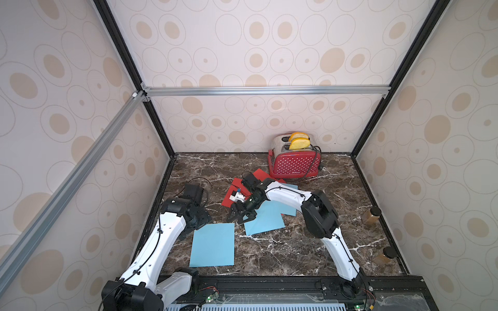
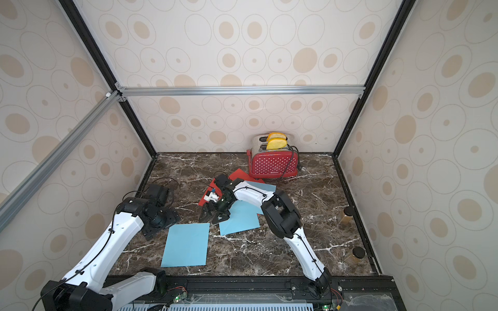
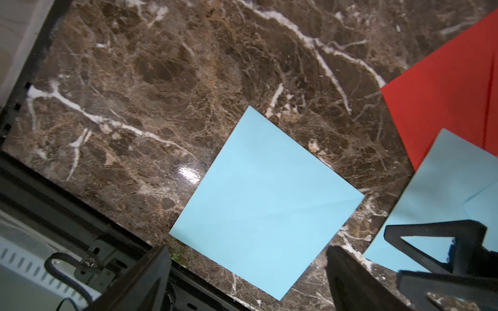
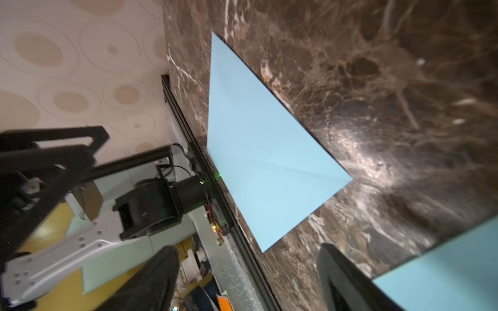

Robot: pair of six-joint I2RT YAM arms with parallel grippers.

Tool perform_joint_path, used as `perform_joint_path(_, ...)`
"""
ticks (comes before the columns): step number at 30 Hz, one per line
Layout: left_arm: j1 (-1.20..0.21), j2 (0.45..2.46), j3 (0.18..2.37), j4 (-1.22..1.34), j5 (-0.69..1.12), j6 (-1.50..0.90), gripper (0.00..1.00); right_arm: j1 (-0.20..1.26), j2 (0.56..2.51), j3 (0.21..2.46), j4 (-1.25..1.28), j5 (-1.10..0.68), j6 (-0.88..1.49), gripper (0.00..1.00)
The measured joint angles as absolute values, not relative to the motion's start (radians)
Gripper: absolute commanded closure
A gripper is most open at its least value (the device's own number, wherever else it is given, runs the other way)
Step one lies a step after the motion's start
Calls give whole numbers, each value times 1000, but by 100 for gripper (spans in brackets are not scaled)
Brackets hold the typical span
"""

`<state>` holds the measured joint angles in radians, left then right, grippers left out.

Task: Sort the scattered colored papers by color
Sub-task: Pick up the colored paper from the center of the board.

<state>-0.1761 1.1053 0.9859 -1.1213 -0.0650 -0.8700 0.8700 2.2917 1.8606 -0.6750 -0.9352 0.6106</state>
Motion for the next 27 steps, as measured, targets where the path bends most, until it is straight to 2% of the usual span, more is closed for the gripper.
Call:
perform_joint_path(6,-177,1149,983,-964,35,-821,21,743,2154,1856,-698,-797,466,0)
perform_joint_path(11,-177,1273,989,-816,157,-780,28,590,2017,1799,-711,-671,324,2)
perform_joint_path(15,-208,1440,1008,-717,265,-761,30,429,1980,1758,-714,-621,271,7)
perform_joint_path(18,-298,1528,1021,-686,279,-752,30,345,1988,1733,-722,-606,255,12)
perform_joint_path(23,-424,1544,1021,-671,283,-753,30,351,1984,1603,-656,-671,288,22)
perform_joint_path(27,-461,1547,1008,-631,283,-757,30,409,1981,1444,-562,-733,374,32)
